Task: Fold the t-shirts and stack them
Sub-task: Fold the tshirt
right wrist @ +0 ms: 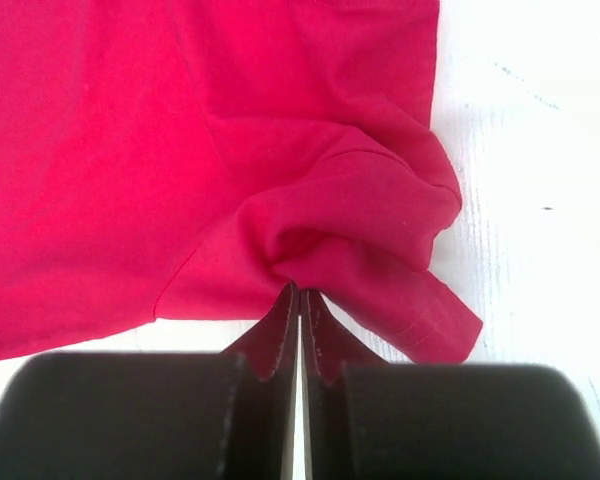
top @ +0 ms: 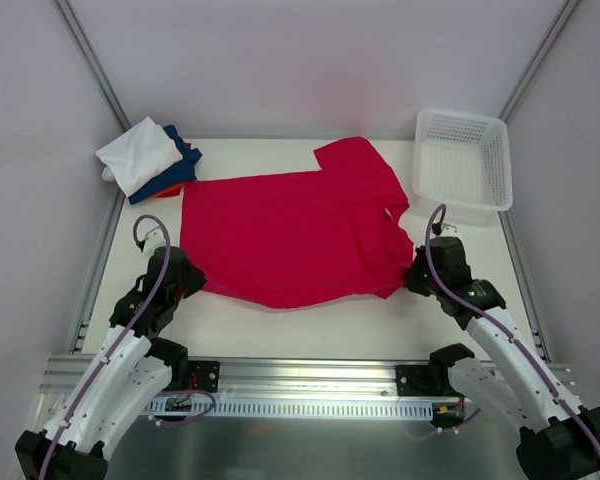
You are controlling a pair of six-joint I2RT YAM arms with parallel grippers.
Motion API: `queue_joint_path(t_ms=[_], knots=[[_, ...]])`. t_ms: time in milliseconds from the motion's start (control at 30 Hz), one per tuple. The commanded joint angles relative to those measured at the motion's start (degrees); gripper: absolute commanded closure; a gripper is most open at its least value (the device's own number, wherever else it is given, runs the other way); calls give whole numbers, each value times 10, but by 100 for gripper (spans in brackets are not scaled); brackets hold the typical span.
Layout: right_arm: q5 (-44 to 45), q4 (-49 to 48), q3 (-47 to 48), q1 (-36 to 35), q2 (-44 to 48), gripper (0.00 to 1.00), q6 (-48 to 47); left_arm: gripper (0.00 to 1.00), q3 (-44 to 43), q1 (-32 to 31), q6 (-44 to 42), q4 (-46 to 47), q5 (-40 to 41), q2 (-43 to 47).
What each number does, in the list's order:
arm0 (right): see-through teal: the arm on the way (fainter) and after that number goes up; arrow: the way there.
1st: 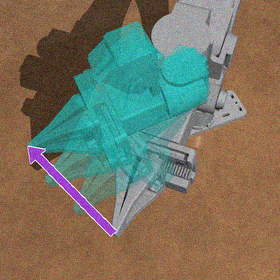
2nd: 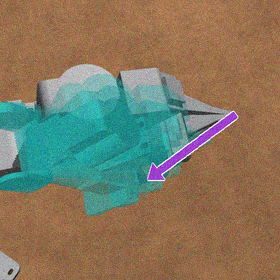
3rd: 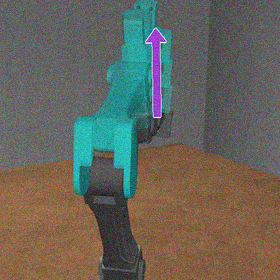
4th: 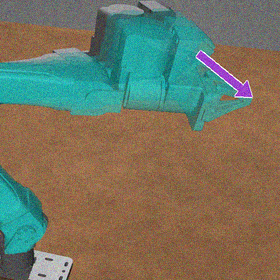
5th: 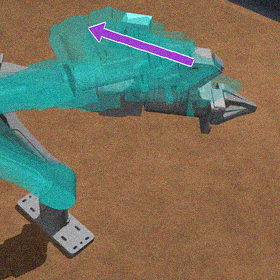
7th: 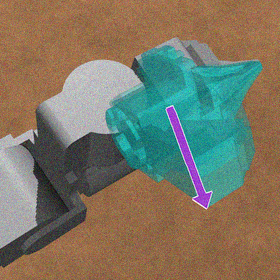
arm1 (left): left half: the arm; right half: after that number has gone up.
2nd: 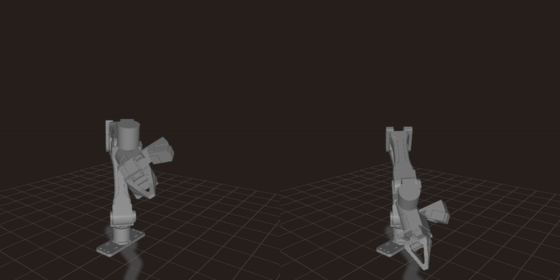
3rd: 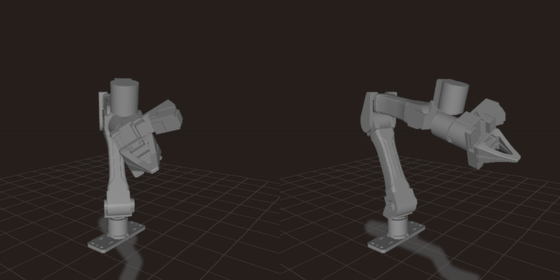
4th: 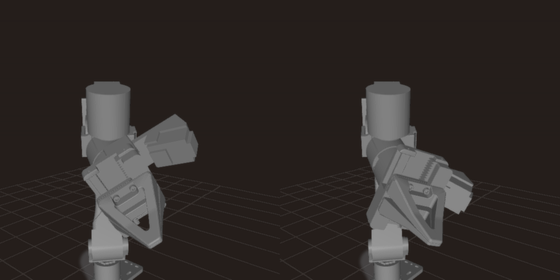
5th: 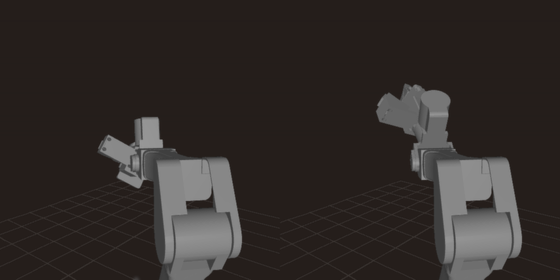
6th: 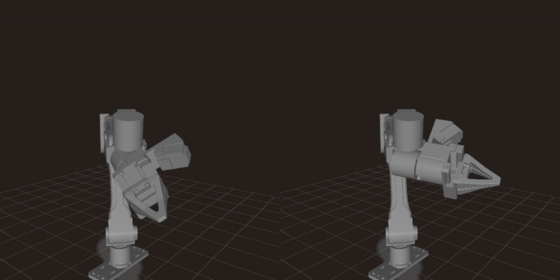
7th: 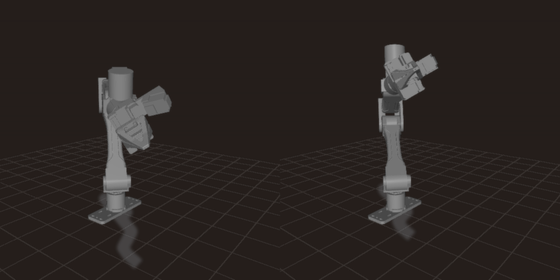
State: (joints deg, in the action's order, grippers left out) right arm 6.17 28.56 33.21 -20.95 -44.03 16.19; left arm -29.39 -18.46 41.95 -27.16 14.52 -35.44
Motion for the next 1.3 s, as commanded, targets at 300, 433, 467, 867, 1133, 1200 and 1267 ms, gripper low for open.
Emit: queue_joint_path(t_ms=[300,433,467,867,1133,1200,1267], knots=[[43,15,79,-3,-9,99,-37,100,9,-6,110,-169,128,130],[45,8,95,-2,-27,100,-46,100,7,-6,132,-190,145,148],[45,5,98,-3,-35,99,-47,100,6,-6,138,-192,147,146],[54,-35,143,-2,-114,100,-76,100,-16,-6,152,-192,212,88],[61,-64,180,-1,-184,99,-97,100,-20,-5,133,-142,231,30],[61,-70,191,0,-197,99,-100,100,-22,-6,123,-114,232,8],[60,-75,200,2,-213,99,-103,100,-26,-6,107,-95,234,-9]])
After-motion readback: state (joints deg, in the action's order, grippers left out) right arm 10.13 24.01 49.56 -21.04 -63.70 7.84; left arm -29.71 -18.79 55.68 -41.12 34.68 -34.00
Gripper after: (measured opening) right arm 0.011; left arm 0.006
